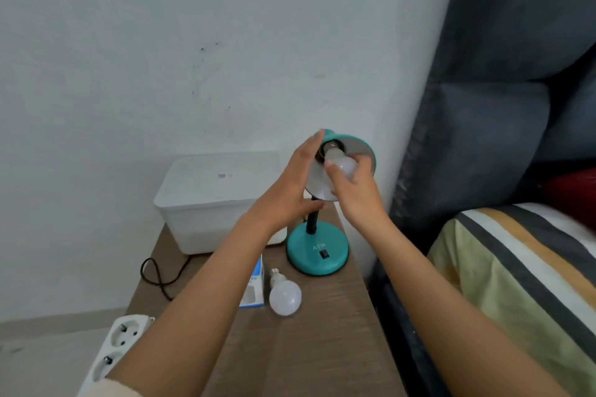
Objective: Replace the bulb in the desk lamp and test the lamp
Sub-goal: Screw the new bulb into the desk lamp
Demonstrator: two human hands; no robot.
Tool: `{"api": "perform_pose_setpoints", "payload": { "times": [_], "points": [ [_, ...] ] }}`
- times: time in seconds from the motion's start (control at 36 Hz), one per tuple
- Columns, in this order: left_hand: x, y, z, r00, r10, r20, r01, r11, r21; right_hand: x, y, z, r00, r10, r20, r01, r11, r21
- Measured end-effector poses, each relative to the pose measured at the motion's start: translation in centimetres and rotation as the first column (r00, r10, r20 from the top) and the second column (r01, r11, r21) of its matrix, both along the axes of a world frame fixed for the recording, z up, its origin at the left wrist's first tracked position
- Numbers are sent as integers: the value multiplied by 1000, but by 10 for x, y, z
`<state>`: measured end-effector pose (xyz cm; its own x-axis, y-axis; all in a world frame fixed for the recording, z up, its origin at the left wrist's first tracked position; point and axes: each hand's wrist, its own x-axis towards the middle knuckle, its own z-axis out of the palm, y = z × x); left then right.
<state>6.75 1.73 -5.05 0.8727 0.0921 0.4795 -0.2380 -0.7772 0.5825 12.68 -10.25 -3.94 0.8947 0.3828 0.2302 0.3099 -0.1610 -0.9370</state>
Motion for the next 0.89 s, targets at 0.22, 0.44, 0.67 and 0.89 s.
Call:
{"api": "perform_pose_setpoints", "payload": {
  "times": [0.22, 0.44, 0.67, 0.89],
  "points": [
    [-1, 5, 0, 998, -38, 43, 36, 998, 55, 0, 5, 1, 997, 48, -57, -49, 999, -16],
    [-3, 5, -3, 998, -19, 58, 18, 1000, 14, -9, 6, 4, 999, -49, 9, 48, 999, 10],
    [-3, 8, -4, 999, -16, 33, 15, 1000, 20, -1, 7, 11, 995, -95, -6, 95, 995, -24],
    [-3, 10, -3, 1000, -20, 12, 20, 1000, 5, -8, 2, 4, 973, -40, 225, 62, 994, -90]
  ]
}}
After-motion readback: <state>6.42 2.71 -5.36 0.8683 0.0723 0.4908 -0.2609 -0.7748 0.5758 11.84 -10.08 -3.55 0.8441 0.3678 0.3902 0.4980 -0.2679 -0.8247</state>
